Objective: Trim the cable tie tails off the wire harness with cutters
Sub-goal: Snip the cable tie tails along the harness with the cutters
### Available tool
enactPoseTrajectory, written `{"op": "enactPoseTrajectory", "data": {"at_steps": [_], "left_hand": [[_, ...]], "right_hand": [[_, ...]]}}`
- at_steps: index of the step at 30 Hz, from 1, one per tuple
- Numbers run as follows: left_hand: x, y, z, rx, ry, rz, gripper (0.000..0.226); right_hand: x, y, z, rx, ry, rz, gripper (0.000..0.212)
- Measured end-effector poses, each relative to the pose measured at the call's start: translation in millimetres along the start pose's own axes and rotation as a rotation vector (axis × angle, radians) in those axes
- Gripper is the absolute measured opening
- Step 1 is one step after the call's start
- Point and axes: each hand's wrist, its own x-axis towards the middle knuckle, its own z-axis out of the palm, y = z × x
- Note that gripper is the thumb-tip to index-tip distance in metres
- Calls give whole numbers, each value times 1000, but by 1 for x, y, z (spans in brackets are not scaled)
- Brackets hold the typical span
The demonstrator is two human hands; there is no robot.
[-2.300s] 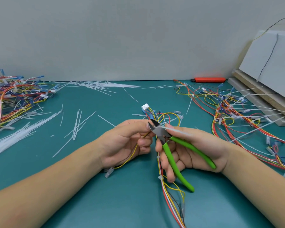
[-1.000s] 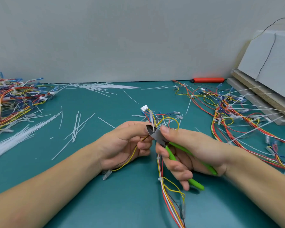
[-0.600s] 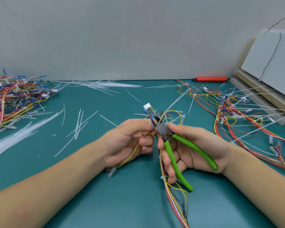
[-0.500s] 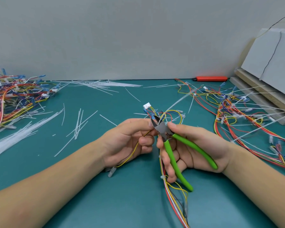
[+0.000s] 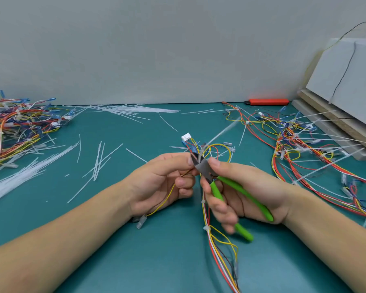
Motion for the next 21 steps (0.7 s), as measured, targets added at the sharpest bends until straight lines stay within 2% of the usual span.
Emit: {"op": "enactPoseTrajectory", "data": {"at_steps": [8, 14, 21], "left_hand": [[0, 0, 1, -10, 1, 0, 12], [0, -1, -1, -16, 27, -12, 23], [1, 0, -2, 1, 5, -12, 16]], "right_hand": [[-1, -2, 2, -17, 12, 1, 45], [-1, 1, -4, 23, -7, -7, 50], [0, 1, -6, 19, -24, 4, 50]]}}
